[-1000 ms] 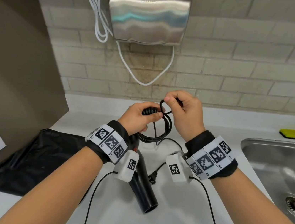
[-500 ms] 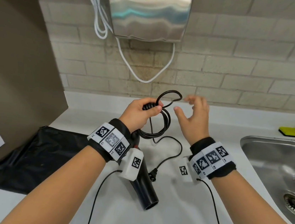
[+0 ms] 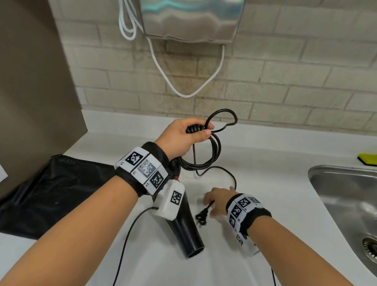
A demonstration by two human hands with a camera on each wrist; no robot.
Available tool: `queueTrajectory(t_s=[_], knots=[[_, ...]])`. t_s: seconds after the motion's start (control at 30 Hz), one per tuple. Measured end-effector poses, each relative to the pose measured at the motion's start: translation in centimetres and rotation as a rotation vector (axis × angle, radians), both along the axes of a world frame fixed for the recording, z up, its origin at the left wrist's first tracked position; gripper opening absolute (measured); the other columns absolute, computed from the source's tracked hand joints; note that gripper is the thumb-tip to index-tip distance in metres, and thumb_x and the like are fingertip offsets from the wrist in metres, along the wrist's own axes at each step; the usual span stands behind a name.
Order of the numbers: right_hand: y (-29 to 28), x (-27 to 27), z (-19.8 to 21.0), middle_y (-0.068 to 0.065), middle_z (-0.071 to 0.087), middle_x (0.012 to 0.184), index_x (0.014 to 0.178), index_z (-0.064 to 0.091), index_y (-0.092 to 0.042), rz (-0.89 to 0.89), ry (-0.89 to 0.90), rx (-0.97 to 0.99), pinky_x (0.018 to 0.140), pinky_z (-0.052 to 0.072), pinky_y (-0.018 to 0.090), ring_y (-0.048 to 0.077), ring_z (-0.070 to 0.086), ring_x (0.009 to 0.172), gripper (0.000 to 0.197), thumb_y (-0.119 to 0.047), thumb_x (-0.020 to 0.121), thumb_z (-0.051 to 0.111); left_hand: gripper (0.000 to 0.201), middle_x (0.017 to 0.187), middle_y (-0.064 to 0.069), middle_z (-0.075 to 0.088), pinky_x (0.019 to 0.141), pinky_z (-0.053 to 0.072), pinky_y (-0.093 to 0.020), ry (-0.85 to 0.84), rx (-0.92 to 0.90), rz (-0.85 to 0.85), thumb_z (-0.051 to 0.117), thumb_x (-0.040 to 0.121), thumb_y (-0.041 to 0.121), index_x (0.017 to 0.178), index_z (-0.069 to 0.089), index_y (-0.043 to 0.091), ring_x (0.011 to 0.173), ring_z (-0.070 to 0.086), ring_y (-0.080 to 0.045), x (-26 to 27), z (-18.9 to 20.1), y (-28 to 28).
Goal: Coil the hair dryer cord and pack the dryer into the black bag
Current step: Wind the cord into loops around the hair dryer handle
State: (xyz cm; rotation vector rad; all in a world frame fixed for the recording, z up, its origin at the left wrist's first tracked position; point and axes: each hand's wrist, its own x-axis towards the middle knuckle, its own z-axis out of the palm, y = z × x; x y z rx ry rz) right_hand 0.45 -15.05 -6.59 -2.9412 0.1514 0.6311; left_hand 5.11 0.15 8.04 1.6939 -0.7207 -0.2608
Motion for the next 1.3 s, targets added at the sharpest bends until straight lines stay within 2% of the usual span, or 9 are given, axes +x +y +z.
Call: queueTrajectory(t_s=[0.2, 0.37, 0.5, 0.63, 0.73, 0.83, 0.97, 1.1, 1.3], knots=[[-0.8, -0.5, -0.3, 0.005, 0.052, 0.098, 0.097, 0.056, -0.012, -0.024, 0.024, 0.037, 0.082, 0.04, 0.029, 0.022, 0.051, 0.094, 0.015, -0.016, 0.083, 0.063, 0.02, 0.078, -0.004, 0.06, 0.036, 0.028, -0.01, 0.014, -0.001, -0.005, 0.057, 0.091, 0.012, 0.11, 0.062, 0.01, 0.03, 0.036, -0.001, 0.0, 0.0, 0.1], [-1.9, -1.5, 1.7, -0.002, 0.057, 0.094, 0.102, 0.066, -0.016, -0.081, 0.006, 0.104, 0.082, 0.041, 0.026, 0.014, 0.048, 0.088, 0.02, -0.024, 0.087, 0.057, 0.018, 0.084, -0.007, 0.061, 0.034, 0.026, -0.013, 0.023, -0.009, 0.009, 0.058, 0.091, 0.014, 0.108, 0.062, 0.016, 0.03, 0.031, -0.002, 0.1, -0.3, 0.0], [-2.6, -2.9, 5.8, -0.014, 0.049, 0.07, 0.078, 0.059, -0.023, -0.081, -0.157, 0.399, 0.074, 0.035, 0.02, 0.0, 0.046, 0.067, 0.014, -0.015, 0.088, 0.055, 0.024, 0.078, -0.003, 0.058, 0.036, 0.027, -0.01, 0.007, -0.03, 0.031, 0.058, 0.091, 0.011, 0.115, 0.061, 0.006, 0.03, 0.038, 0.0, 0.0, -0.2, -0.3], [-2.2, -4.0, 9.6, -0.006, 0.048, 0.057, 0.064, 0.055, -0.019, -0.154, -0.458, 0.732, 0.062, 0.035, 0.018, -0.001, 0.043, 0.05, 0.028, -0.009, 0.09, 0.053, 0.024, 0.069, 0.002, 0.055, 0.037, 0.027, -0.007, -0.003, -0.04, 0.024, 0.058, 0.09, 0.008, 0.114, 0.061, 0.004, 0.032, 0.042, 0.004, -0.1, -0.2, -0.7], [-1.3, -3.9, 11.0, 0.0, 0.053, 0.057, 0.06, 0.054, -0.018, -0.249, -0.597, 0.655, 0.06, 0.036, 0.022, 0.01, 0.045, 0.055, 0.029, -0.017, 0.089, 0.052, 0.022, 0.057, 0.007, 0.051, 0.035, 0.026, -0.011, -0.004, -0.043, 0.024, 0.058, 0.09, 0.01, 0.111, 0.063, 0.008, 0.03, 0.036, -0.001, 0.0, -0.3, -0.7], [-0.5, -3.7, 11.6, 0.0, 0.058, 0.059, 0.057, 0.055, -0.023, -0.292, -0.575, 0.537, 0.059, 0.038, 0.021, 0.013, 0.052, 0.062, 0.032, -0.022, 0.089, 0.052, 0.02, 0.064, 0.003, 0.052, 0.037, 0.028, -0.01, -0.021, -0.053, 0.023, 0.059, 0.089, 0.009, 0.109, 0.063, 0.009, 0.031, 0.039, -0.001, 0.1, -0.4, -0.6], [0.3, -3.9, 12.0, 0.003, 0.064, 0.064, 0.056, 0.059, -0.021, -0.335, -0.52, 0.521, 0.074, 0.047, 0.027, 0.02, 0.062, 0.08, 0.029, -0.021, 0.085, 0.056, 0.025, 0.07, 0.004, 0.052, 0.042, 0.032, -0.002, -0.037, -0.091, 0.027, 0.058, 0.088, 0.004, 0.113, 0.061, 0.003, 0.037, 0.047, 0.007, 0.2, -0.3, -0.4], [1.3, -3.4, 11.9, -0.001, 0.055, 0.065, 0.07, 0.059, -0.012, -0.384, -0.674, 0.491, 0.056, 0.039, 0.02, 0.019, 0.053, 0.07, 0.02, -0.024, 0.086, 0.057, 0.026, 0.067, 0.0, 0.051, 0.041, 0.031, -0.002, -0.02, -0.132, 0.013, 0.057, 0.088, 0.0, 0.114, 0.06, 0.0, 0.034, 0.046, 0.005, 0.2, -0.4, -0.4], [3.0, -2.0, 11.7, -0.001, 0.049, 0.07, 0.09, 0.042, -0.011, -0.494, -0.838, 0.537, 0.059, 0.039, 0.025, 0.019, 0.051, 0.072, 0.018, -0.021, 0.087, 0.057, 0.027, 0.07, 0.001, 0.054, 0.042, 0.033, -0.001, -0.042, -0.127, -0.028, 0.058, 0.087, -0.001, 0.113, 0.06, 0.001, 0.036, 0.047, 0.008, -0.2, -0.5, -0.9]])
